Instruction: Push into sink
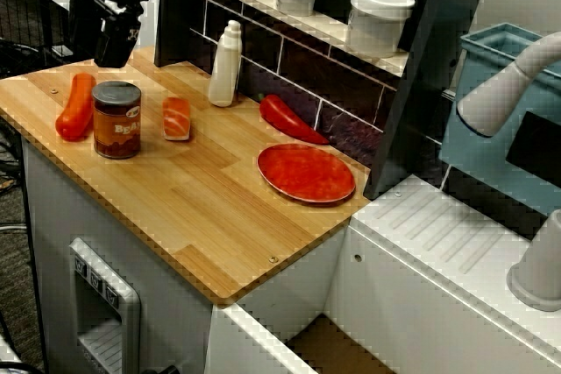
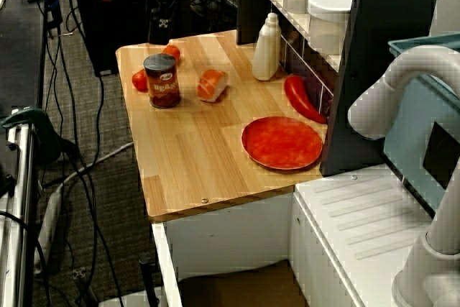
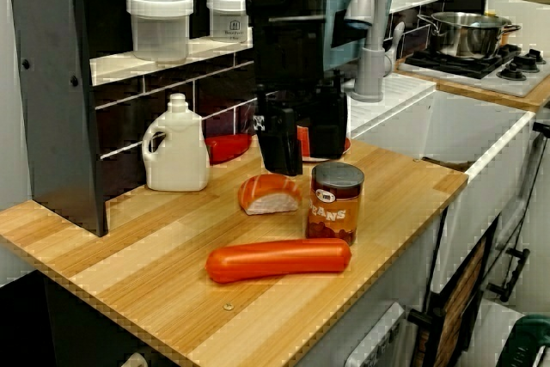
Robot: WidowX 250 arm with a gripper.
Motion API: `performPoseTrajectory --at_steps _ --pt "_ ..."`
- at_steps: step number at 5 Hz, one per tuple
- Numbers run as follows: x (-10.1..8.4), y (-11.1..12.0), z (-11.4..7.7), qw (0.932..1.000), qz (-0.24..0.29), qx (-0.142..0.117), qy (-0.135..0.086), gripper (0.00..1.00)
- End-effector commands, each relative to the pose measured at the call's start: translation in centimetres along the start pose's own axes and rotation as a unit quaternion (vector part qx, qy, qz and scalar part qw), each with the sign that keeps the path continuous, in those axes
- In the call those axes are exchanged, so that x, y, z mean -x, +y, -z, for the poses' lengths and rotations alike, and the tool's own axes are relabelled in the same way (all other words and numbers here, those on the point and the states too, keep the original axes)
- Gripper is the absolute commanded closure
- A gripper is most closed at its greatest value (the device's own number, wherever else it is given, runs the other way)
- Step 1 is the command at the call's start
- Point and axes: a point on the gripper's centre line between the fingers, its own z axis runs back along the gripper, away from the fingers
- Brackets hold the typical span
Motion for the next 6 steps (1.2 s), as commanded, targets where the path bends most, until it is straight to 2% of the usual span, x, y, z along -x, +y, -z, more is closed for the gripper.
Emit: performPoseTrajectory --at_steps 1,3,4,6 --pt "-0.8 -0.8 -3.3 0.9983 0.049 -0.021 0.021 0.0" --pt "-0.9 0.8 -1.7 0.9981 0.045 -0.031 0.027 0.0" --pt "-0.2 1.8 -0.7 0.9985 0.032 -0.042 0.01 0.0" --pt "1.3 3.4 2.3 0.9974 0.046 -0.055 0.011 0.0"
